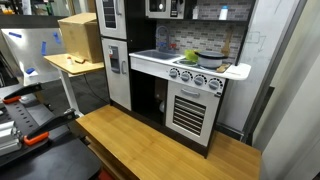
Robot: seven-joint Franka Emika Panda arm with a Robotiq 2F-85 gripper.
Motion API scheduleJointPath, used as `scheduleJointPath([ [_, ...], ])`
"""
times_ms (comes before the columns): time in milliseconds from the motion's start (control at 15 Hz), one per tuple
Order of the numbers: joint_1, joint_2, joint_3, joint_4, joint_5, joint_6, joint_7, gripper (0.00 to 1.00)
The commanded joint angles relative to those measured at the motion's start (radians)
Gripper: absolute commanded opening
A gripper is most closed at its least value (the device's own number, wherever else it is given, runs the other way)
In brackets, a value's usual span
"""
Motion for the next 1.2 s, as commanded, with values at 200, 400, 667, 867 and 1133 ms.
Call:
scheduleJointPath([
  [200, -0.014, -0.009, 0.011, -0.013, 0.01, -0.021, -0.028, 0.05],
  [400, -0.01, -0.03, 0.004, -0.049, 0.0, -0.006, -0.026, 0.05],
  [667, 0.007, -0.084, -0.015, -0.13, -0.03, 0.035, -0.002, 0.05],
  [867, 0.015, -0.131, -0.024, -0.209, -0.045, 0.074, 0.023, 0.08],
  [1133, 0.036, -0.199, -0.037, -0.327, -0.078, 0.148, 0.067, 0.07],
])
